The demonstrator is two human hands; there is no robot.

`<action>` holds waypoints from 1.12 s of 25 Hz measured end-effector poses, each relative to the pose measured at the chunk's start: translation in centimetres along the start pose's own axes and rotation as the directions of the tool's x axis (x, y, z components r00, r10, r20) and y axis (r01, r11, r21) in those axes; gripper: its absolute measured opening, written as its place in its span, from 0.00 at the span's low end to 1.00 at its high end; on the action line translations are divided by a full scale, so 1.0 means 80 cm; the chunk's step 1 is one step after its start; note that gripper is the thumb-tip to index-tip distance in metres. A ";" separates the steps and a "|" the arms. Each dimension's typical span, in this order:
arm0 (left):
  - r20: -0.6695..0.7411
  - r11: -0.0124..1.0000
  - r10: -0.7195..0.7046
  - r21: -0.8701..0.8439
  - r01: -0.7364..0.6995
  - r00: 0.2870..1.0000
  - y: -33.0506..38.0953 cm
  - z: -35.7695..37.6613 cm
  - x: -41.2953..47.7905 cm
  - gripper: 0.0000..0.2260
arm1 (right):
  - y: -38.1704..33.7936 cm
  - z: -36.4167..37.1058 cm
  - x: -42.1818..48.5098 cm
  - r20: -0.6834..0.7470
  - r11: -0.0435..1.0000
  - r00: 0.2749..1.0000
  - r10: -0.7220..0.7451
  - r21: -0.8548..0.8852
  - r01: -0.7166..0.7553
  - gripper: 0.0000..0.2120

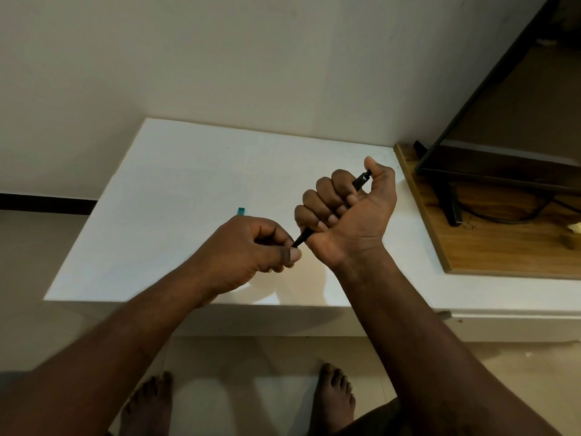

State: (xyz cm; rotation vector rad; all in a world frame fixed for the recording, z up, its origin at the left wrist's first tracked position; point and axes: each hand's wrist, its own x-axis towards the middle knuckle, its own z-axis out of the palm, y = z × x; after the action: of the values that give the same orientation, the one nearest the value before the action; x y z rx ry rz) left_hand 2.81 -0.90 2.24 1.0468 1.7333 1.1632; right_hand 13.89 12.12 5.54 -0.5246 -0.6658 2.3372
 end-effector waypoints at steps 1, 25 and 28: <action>-0.001 1.000 -0.001 0.002 0.001 1.000 0.000 0.000 0.000 0.04 | 0.000 0.000 0.000 -0.001 1.000 1.000 0.003 0.001 -0.003 0.26; 0.005 1.000 -0.012 -0.008 0.012 1.000 0.001 0.002 -0.001 0.05 | 0.001 -0.001 0.000 -0.031 1.000 0.999 0.026 0.009 -0.026 0.27; 0.001 1.000 -0.010 -0.005 0.010 1.000 0.000 0.001 -0.001 0.04 | 0.001 -0.001 0.001 -0.020 1.000 1.000 0.010 0.006 -0.010 0.26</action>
State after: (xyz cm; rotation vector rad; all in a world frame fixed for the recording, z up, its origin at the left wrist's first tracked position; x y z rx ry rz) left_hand 2.93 -0.94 2.25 1.0347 1.7318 1.1603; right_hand 13.87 12.15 5.40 -0.5492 -0.6476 2.3392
